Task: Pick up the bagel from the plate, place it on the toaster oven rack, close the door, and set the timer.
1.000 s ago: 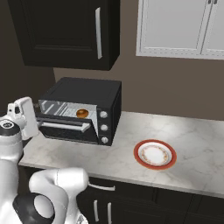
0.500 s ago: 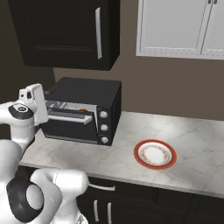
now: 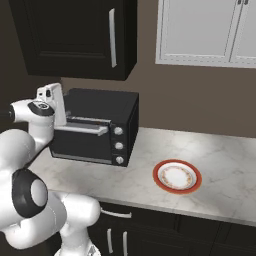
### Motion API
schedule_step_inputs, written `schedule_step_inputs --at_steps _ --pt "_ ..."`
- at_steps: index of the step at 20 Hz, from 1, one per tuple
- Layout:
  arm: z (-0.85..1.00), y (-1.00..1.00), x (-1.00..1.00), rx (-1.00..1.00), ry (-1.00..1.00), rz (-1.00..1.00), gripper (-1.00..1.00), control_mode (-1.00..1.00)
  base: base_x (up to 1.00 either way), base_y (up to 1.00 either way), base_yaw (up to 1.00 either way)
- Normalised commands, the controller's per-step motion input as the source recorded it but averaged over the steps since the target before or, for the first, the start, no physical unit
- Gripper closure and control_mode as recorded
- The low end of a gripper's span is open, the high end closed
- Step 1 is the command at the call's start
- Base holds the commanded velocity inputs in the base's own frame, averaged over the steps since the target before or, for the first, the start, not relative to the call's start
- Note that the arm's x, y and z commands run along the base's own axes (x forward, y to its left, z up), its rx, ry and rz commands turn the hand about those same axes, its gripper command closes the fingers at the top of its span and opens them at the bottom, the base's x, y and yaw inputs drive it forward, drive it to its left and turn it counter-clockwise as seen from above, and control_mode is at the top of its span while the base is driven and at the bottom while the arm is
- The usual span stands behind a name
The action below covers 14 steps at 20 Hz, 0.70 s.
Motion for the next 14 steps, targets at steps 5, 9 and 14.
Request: schedule_step_inputs --at_steps 5,9,14 --pt "0.0 -0.14 0.48 0.0 0.14 0.01 -1.0 -1.0 0.0 0.0 0.0" --pt "0.0 -0.1 0.28 0.0 0.13 0.01 -1.0 -1.0 0.0 0.0 0.0" --pt "-0.03 -0.02 0.37 0.0 0.11 0.01 -1.0 -1.0 0.0 0.0 0.0"
